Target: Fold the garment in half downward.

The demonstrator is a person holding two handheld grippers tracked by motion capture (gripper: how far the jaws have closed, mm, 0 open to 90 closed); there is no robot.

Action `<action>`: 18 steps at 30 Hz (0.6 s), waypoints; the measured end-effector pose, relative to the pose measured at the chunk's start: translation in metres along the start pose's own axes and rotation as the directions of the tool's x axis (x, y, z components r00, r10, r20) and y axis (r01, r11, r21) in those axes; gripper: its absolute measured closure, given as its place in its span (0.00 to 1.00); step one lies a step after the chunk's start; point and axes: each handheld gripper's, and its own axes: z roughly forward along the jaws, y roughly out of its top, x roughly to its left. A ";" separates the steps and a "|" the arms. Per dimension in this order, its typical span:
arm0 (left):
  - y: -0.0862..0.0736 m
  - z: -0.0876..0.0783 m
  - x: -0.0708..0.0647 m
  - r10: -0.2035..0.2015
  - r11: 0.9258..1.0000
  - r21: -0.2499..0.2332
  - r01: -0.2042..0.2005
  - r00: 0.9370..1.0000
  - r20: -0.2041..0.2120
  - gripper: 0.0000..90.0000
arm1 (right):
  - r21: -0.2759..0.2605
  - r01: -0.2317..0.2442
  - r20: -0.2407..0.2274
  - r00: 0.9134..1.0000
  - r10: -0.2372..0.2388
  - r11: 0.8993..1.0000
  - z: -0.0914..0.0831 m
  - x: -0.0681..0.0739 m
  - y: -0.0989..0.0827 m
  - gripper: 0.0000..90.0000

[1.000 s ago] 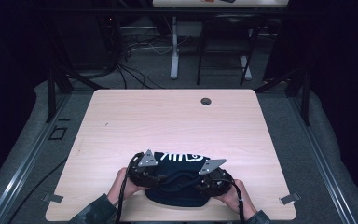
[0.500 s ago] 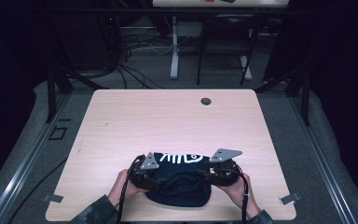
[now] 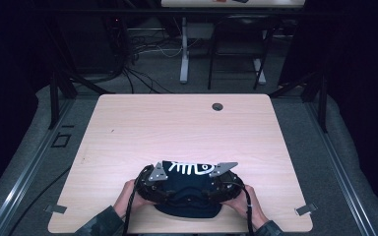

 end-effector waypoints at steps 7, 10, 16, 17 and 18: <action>-0.005 0.001 0.003 -0.028 0.999 0.019 0.028 1.000 0.011 0.17 | 0.026 0.011 -0.001 1.000 -0.011 1.000 0.006 -0.004 -0.006 0.17; -0.006 0.000 0.002 -0.023 1.000 0.013 0.023 1.000 0.001 0.17 | 0.023 0.030 0.015 0.999 -0.031 0.999 0.007 -0.002 -0.006 0.16; -0.008 -0.001 0.000 -0.022 1.000 0.014 0.022 1.000 -0.010 0.17 | 0.020 0.052 0.033 0.998 -0.052 0.998 0.008 -0.002 -0.006 0.13; -0.008 -0.001 0.000 -0.023 1.000 0.011 0.023 1.000 -0.011 0.17 | 0.036 0.064 0.040 0.997 -0.066 0.997 0.008 -0.003 -0.005 0.12; -0.008 -0.001 0.000 -0.023 1.000 0.010 0.023 1.000 -0.013 0.17 | 0.037 0.069 0.048 0.996 -0.071 0.997 0.008 -0.002 -0.004 0.11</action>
